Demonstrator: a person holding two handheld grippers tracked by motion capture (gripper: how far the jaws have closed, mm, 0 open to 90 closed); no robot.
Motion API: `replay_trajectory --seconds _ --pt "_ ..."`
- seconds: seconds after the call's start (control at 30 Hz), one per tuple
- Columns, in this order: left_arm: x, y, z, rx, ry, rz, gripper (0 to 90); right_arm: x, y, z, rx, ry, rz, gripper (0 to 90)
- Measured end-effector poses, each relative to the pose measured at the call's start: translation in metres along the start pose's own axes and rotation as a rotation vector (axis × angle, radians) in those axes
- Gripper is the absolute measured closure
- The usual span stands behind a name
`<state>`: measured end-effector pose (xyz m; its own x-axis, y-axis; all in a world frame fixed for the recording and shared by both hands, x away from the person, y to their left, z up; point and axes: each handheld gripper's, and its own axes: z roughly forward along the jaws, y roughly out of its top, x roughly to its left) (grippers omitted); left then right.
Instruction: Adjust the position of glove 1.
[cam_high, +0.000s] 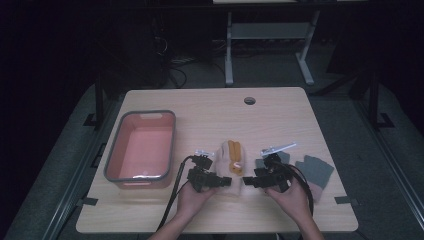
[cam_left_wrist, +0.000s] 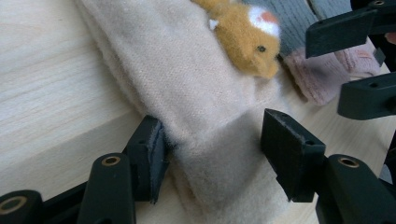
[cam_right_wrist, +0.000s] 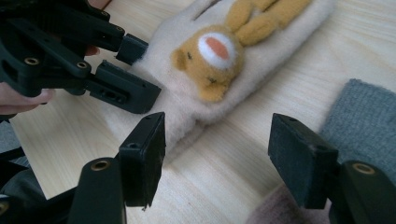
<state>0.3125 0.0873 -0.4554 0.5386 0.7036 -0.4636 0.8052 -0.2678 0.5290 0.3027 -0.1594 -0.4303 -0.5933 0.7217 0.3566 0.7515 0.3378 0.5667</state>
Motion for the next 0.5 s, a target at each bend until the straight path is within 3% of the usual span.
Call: replay_trajectory --seconds 0.27,0.5 --pt "0.002 -0.001 -0.009 -0.009 0.002 -0.004 31.9 0.001 0.002 0.006 -0.005 0.009 0.015 36.5" --pt "0.007 -0.007 -0.012 -0.005 -0.001 -0.012 34.8 0.004 0.007 0.013 0.0 0.014 0.036 36.8"
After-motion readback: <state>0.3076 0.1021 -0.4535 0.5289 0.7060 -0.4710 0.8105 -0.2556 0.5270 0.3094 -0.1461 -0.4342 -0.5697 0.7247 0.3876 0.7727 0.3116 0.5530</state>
